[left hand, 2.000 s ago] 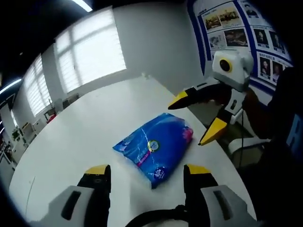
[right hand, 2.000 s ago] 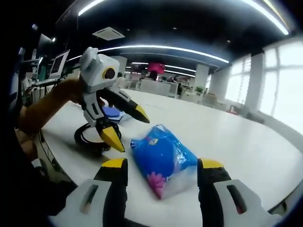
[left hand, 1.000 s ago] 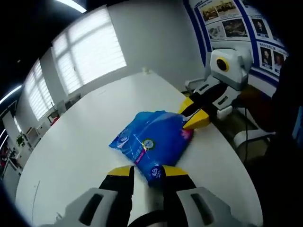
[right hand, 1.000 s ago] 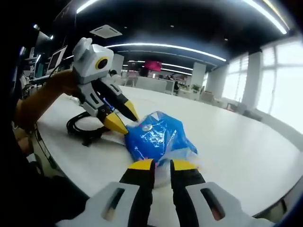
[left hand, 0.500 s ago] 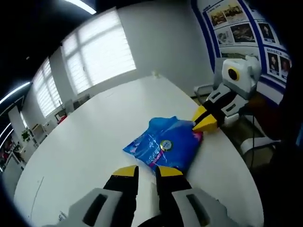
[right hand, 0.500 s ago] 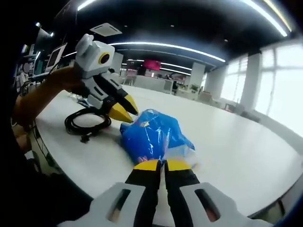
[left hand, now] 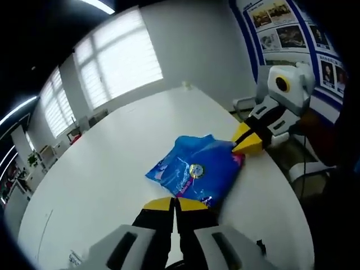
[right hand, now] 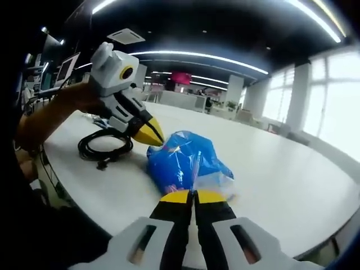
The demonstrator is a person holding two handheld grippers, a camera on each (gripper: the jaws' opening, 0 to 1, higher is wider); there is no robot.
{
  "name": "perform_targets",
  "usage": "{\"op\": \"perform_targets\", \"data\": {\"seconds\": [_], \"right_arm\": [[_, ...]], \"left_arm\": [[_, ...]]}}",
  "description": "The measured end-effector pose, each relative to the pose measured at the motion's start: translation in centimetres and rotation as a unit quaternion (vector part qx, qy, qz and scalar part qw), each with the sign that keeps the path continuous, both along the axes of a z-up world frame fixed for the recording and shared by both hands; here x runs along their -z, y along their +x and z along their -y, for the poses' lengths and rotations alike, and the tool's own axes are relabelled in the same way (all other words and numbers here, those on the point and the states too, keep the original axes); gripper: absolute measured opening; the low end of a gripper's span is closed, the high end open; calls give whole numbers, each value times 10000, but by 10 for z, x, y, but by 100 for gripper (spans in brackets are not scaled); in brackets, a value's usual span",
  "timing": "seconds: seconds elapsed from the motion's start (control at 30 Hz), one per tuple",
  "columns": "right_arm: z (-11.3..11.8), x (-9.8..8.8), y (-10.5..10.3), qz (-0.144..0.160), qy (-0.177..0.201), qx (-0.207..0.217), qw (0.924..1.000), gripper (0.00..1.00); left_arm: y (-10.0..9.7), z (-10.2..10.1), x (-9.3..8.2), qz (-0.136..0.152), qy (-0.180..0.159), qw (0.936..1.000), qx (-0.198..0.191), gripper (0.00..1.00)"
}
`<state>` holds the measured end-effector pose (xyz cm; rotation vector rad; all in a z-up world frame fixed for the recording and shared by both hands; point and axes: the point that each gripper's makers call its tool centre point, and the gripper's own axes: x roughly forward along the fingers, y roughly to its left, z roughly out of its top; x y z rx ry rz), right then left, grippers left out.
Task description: Arrange the tabletop items into an orderly group along one side of the table until the central work area is clear of visible clutter.
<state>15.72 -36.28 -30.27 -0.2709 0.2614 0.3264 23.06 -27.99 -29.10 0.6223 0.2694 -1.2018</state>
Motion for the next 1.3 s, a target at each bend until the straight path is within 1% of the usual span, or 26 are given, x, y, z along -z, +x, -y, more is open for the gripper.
{"op": "perform_targets", "data": {"seconds": [0.1,0.23,0.37,0.6,0.7,0.73,0.97,1.17,1.3], "right_arm": [[2,-2,0,32,-34,33,10000,0],[7,-13,1,175,-32,83,9998,0],[7,-24,3,373,-63,116,9992,0],[3,-37,6,524,-98,101,9985,0],[3,-43,5,592,-133,97,9981,0],[2,-48,5,651,-165,97,9977,0],[3,-68,5,874,-303,98,9957,0],[3,-79,6,983,-362,98,9944,0],[3,-82,6,1036,-381,112,9938,0]], "left_arm": [[-6,-1,-1,-17,10,10000,37,0],[-4,-2,-4,-6,-10,10000,60,0],[-8,-2,-11,107,-77,9999,41,0],[-12,-6,-20,242,-151,9996,30,0],[-10,-6,-26,292,-202,9994,37,0],[-6,-6,-30,312,-231,9992,40,0],[-2,-5,-46,444,-397,9982,84,0],[3,-4,-59,529,-478,9974,112,0],[3,-3,-61,563,-496,9971,129,0]]}}
